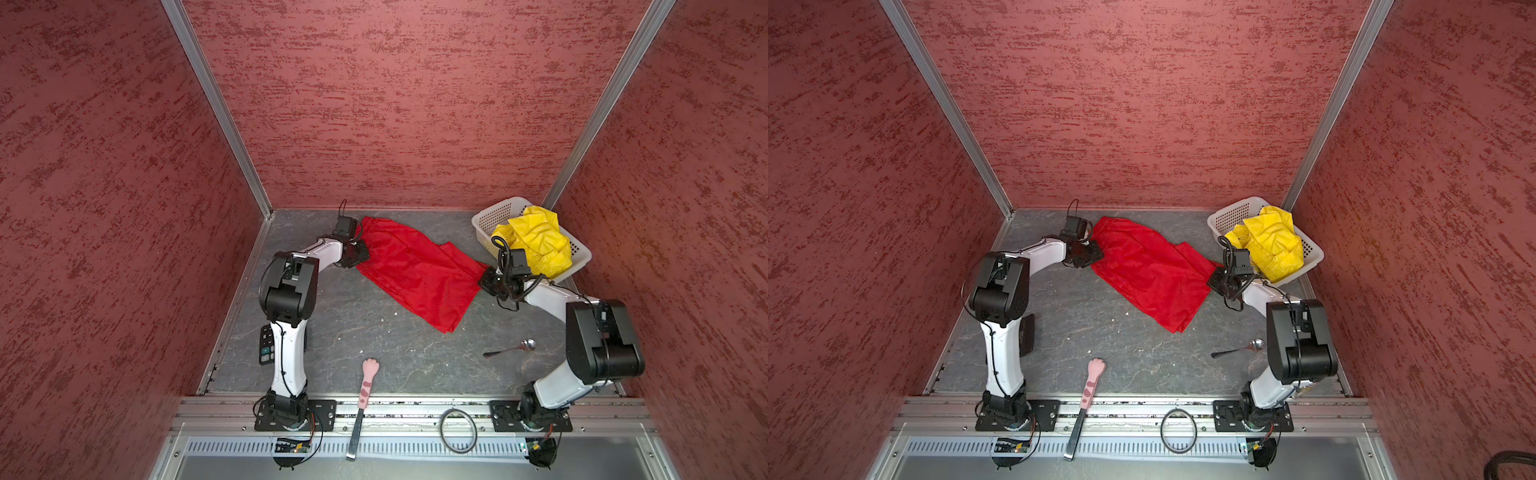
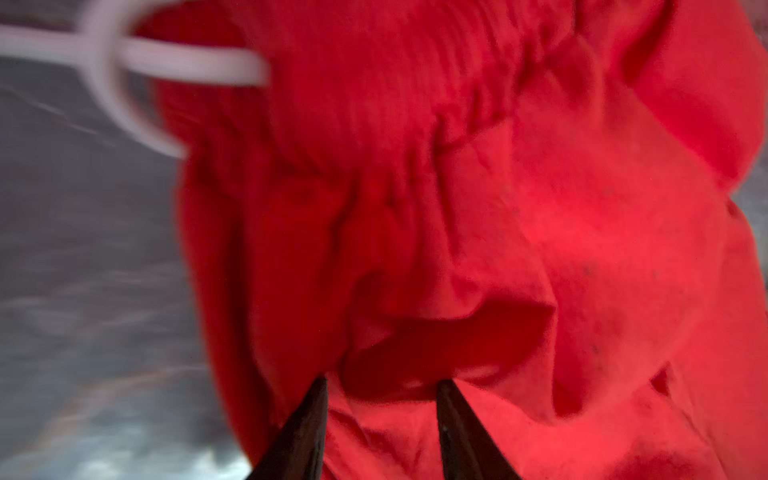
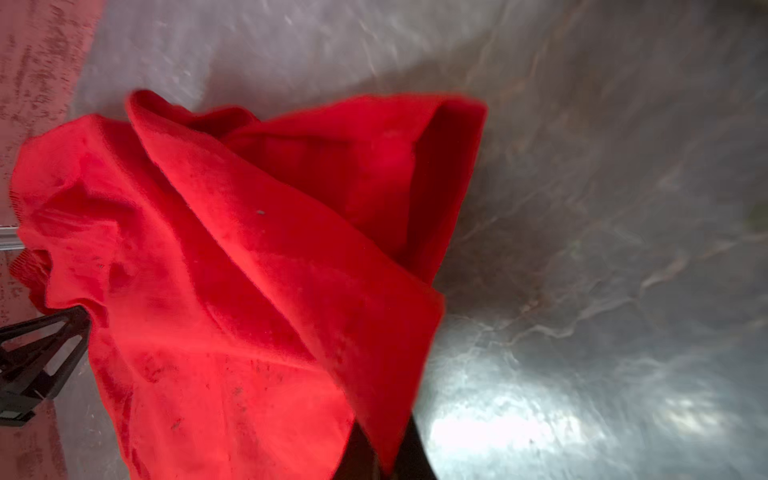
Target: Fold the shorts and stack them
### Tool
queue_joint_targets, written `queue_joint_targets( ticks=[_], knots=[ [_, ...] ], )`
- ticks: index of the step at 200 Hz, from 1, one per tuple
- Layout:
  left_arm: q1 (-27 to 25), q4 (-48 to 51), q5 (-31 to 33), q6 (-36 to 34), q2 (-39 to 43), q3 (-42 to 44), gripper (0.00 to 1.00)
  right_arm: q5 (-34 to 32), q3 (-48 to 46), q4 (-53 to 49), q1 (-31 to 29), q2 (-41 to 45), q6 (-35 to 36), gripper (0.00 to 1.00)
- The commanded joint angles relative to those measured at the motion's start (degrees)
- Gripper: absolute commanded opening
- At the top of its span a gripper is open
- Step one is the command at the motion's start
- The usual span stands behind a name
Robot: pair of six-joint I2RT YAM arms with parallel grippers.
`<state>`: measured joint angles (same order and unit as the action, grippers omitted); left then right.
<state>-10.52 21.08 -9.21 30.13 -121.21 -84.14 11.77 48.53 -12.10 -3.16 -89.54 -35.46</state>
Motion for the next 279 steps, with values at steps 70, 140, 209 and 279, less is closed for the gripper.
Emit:
queue_joint_targets(
  ticks=[70, 140, 209, 279],
  knots=[
    [-0.01, 1.79, 2.07, -1.43, 1.78, 4.31, 0.43, -2.60, -2.35, -4.42, 0.48, 1.25, 2.19, 0.41],
    [-2.02, 14.11, 14.11, 1.62, 13.38, 6.88, 0.40, -14.27, -2.11, -21.55, -11.31, 20.58, 4.79, 0.59],
    [-5.62, 13.48, 12.40, 1.08, 1.91, -14.44, 0.46, -11.82, 2.03, -14.07, -33.45, 8.67, 5.83, 0.56],
    [-5.65, 15.93, 9.87, 3.45, -12.36, -24.43, 0.38, -11.51, -3.36, -9.94, -34.37, 2.10, 0.93, 0.55]
  ],
)
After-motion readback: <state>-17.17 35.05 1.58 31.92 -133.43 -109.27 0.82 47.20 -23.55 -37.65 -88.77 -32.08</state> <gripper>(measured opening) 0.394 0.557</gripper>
